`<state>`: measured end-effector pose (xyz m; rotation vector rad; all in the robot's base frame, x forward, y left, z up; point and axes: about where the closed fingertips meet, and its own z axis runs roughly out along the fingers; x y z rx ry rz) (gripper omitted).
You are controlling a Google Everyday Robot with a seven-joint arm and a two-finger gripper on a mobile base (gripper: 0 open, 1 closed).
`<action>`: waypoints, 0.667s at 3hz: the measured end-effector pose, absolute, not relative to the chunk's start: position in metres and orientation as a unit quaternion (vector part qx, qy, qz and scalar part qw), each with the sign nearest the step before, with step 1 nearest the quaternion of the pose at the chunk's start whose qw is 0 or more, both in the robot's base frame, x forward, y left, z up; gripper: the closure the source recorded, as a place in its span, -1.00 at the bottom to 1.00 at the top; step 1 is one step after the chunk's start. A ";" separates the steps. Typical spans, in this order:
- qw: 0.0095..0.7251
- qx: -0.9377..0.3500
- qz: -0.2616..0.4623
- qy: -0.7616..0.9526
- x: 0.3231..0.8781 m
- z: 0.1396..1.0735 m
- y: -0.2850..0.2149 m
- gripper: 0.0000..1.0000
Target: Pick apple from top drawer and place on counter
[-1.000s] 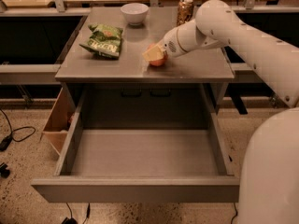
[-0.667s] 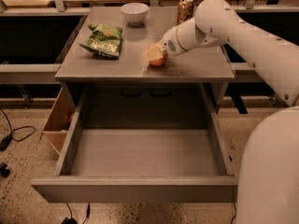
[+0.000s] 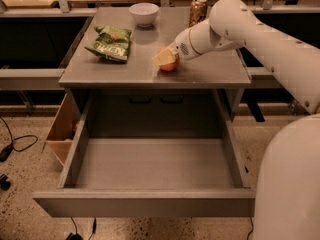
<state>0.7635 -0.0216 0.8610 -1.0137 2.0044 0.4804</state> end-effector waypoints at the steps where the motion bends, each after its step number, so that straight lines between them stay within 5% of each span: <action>1: 0.410 -0.402 0.192 0.796 0.764 0.862 -0.021 -0.83; 2: 0.425 -0.394 0.193 0.792 0.767 0.887 -0.037 -1.00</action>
Offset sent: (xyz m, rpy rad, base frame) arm 0.0086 -0.0447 0.0708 0.0584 -0.0657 -0.0455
